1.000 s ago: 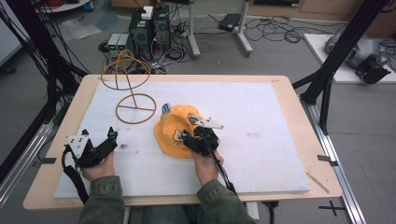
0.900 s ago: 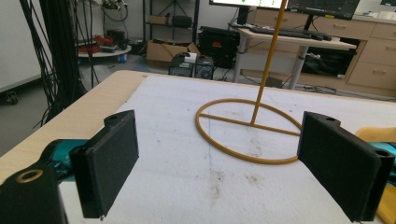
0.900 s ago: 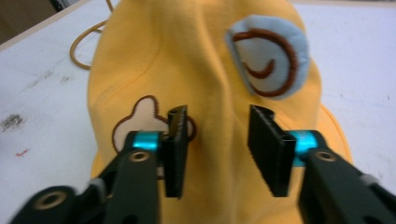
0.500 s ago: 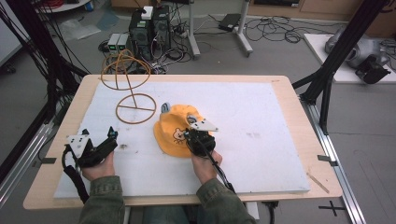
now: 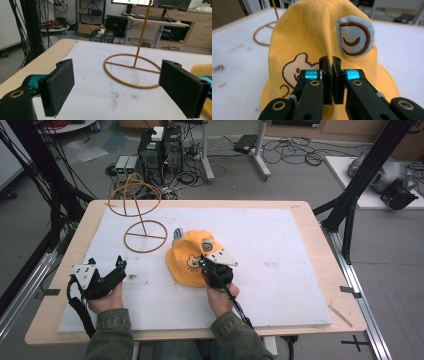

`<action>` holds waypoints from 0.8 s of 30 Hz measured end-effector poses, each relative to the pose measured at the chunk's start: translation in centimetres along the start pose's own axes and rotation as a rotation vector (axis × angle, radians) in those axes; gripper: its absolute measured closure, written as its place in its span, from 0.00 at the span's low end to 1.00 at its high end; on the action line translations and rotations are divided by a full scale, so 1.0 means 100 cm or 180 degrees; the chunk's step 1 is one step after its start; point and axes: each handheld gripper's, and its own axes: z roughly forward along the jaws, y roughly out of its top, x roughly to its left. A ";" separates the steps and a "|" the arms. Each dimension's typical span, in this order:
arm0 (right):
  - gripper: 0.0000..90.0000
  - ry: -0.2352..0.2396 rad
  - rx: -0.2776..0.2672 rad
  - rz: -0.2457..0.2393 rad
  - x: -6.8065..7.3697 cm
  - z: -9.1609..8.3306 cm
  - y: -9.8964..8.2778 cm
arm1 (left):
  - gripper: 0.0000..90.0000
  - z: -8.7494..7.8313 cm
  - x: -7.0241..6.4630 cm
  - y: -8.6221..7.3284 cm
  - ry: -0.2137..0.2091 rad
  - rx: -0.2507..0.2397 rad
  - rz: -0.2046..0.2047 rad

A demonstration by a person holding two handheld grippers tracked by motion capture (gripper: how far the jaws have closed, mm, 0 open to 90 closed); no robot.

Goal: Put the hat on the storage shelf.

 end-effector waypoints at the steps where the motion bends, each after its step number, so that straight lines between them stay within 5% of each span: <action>1: 1.00 -0.0025 -0.0177 -0.0025 -0.001 -0.005 0.002 | 0.15 0.000 0.000 0.000 -0.0003 0.0000 0.0004; 3: 1.00 -0.0020 -0.0272 -0.0036 -0.002 -0.008 0.003 | 0.15 0.000 0.000 0.000 -0.0007 0.0003 -0.0003; 7: 1.00 -0.0084 -0.0881 -0.0150 -0.004 -0.027 0.009 | 0.15 0.000 0.000 0.000 -0.0012 0.0008 -0.0005; 8: 1.00 -0.0084 -0.0881 -0.0150 -0.004 -0.027 0.009 | 0.15 0.000 0.000 0.000 -0.0012 0.0008 -0.0005; 9: 1.00 -0.0116 -0.1106 -0.0159 -0.004 -0.035 0.012 | 0.15 0.000 -0.001 -0.001 -0.0013 0.0007 -0.0003; 12: 1.00 -0.0122 -0.1336 -0.0133 -0.007 -0.042 0.015 | 0.15 0.000 -0.001 -0.001 -0.0025 -0.0001 0.0004; 24: 1.00 -0.0168 -0.1514 -0.0040 -0.019 -0.049 0.027 | 0.15 0.001 -0.002 -0.001 -0.0030 0.0003 0.0010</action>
